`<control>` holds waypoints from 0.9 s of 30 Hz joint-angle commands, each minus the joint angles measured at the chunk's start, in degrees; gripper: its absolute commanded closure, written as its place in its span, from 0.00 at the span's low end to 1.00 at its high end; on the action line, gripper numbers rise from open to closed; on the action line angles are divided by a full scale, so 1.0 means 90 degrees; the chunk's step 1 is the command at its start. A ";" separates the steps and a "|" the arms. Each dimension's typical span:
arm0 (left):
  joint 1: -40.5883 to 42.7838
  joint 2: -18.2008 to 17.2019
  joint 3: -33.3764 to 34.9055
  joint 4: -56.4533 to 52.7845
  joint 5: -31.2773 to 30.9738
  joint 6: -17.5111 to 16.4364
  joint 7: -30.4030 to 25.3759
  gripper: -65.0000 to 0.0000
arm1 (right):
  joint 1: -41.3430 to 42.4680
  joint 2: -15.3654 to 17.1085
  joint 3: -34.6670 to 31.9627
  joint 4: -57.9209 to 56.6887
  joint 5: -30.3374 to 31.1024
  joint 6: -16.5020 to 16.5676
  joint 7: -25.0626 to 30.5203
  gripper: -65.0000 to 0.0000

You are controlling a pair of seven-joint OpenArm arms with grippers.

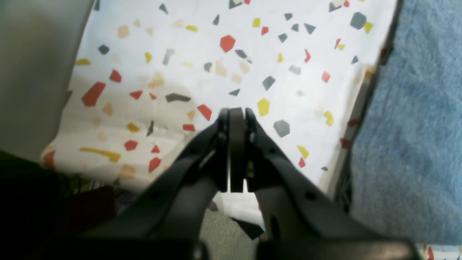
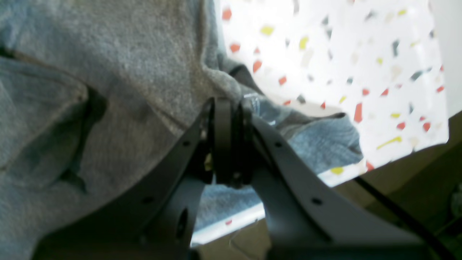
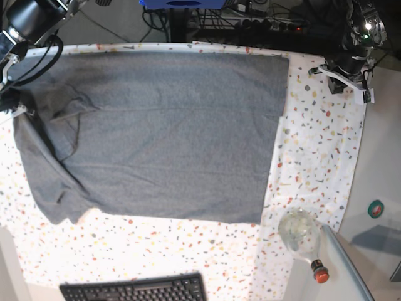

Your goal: Layout the t-shirt on the table in an organized manner, then fold the t-shirt properly

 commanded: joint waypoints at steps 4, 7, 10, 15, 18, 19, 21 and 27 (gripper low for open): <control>-0.0056 -0.0075 -0.0026 0.0077 -0.0025 -0.0004 -0.0123 1.00 | 0.0275 0.0106 -0.0019 0.0468 0.0029 0.0045 0.0074 0.59; -0.0056 -0.0075 -0.0026 0.0077 -0.0025 -0.0004 -0.0123 1.00 | 0.0734 0.0204 -0.0019 0.0244 0.0029 0.0035 0.0250 0.57; -0.0056 -0.0075 -0.0026 0.0077 -0.0054 -0.0004 -0.0123 1.00 | 0.1515 0.0692 -0.0244 -0.1056 0.0029 -0.0004 0.0670 0.57; -0.0017 -0.0075 -0.0055 0.0077 -0.0054 -0.0004 -0.0123 1.00 | 0.2814 0.1698 -0.0810 -0.4426 0.0020 -0.0023 0.2096 0.57; 0.0013 -0.0075 -0.0075 0.0077 -0.0054 -0.0004 -0.0123 1.00 | 0.3410 0.2226 -0.0967 -0.6213 0.0020 -0.0346 0.3219 0.57; 0.0023 -0.0075 -0.0075 0.0077 -0.0025 -0.0004 -0.0123 1.00 | 0.3557 0.2372 -0.1045 -0.6750 0.0020 -0.0639 0.3571 0.57; 0.0062 -0.0075 -0.0075 0.0067 -0.0025 -0.0004 -0.0123 1.00 | 0.3713 0.2578 -0.1260 -0.7581 0.0020 -0.1186 0.4215 0.56; 0.0091 -0.0075 -0.0075 0.0067 -0.0054 -0.0004 -0.0123 1.00 | 0.3586 0.2617 -0.1592 -0.8089 0.0020 -0.1469 0.4821 0.36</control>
